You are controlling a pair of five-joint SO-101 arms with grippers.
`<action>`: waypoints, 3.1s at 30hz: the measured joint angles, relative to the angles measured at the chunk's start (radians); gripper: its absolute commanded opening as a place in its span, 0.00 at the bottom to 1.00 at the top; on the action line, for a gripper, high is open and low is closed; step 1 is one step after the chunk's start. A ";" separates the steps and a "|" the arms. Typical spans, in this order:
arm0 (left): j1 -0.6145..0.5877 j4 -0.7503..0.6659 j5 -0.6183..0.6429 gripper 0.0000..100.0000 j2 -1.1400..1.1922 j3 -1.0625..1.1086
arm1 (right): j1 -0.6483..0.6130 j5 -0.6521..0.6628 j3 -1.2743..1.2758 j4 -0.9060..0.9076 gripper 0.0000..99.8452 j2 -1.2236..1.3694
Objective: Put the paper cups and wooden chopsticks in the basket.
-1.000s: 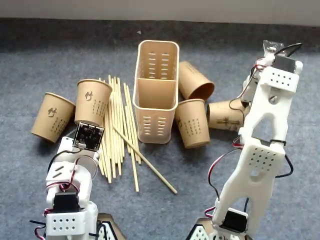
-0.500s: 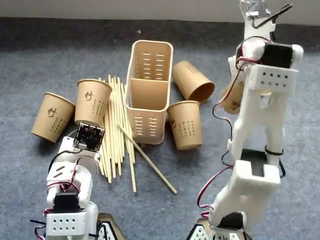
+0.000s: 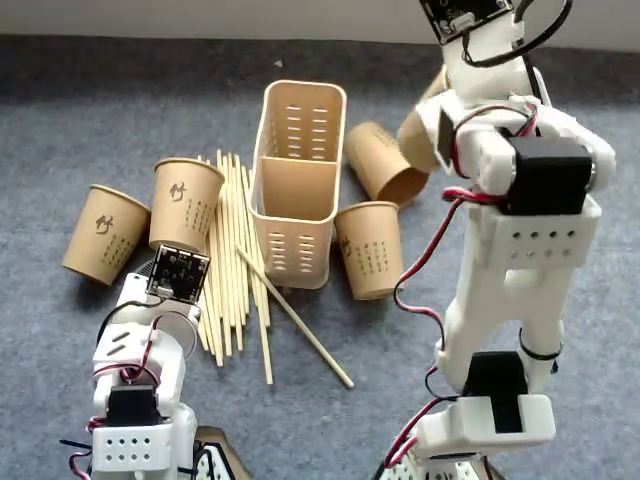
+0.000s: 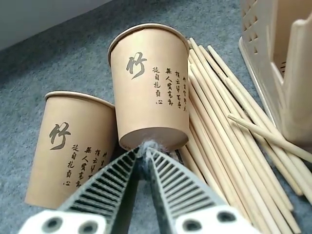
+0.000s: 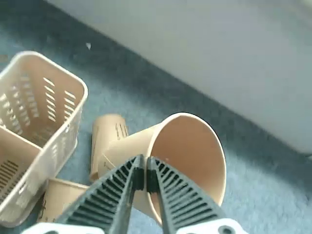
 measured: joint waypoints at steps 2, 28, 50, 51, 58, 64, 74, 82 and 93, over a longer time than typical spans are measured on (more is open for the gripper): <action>0.000 0.000 0.000 0.01 0.000 0.000 | -0.032 -0.029 -0.023 -0.064 0.00 -0.005; 0.000 0.000 0.000 0.01 0.000 0.000 | -0.264 -0.241 0.466 -0.506 0.00 -0.003; 0.000 0.000 0.000 0.01 0.000 0.000 | -0.480 -0.106 0.555 -0.528 0.01 -0.025; 0.000 0.000 0.000 0.01 0.000 0.000 | -0.470 -0.077 0.555 -0.517 0.01 -0.025; 0.000 0.000 0.000 0.01 0.000 0.000 | -0.376 0.028 0.559 -0.413 0.01 -0.021; 0.000 0.000 0.000 0.01 0.000 0.000 | -0.370 0.037 0.511 -0.358 0.01 -0.021; 0.000 0.000 0.000 0.01 0.000 0.000 | -0.370 -0.167 0.503 -0.364 0.24 -0.021; 0.000 0.000 0.000 0.01 0.000 0.000 | -0.361 -0.216 0.503 -0.371 0.24 -0.025; -0.135 0.000 0.000 0.01 0.000 -0.060 | -0.278 -0.288 0.365 -0.011 0.19 -0.229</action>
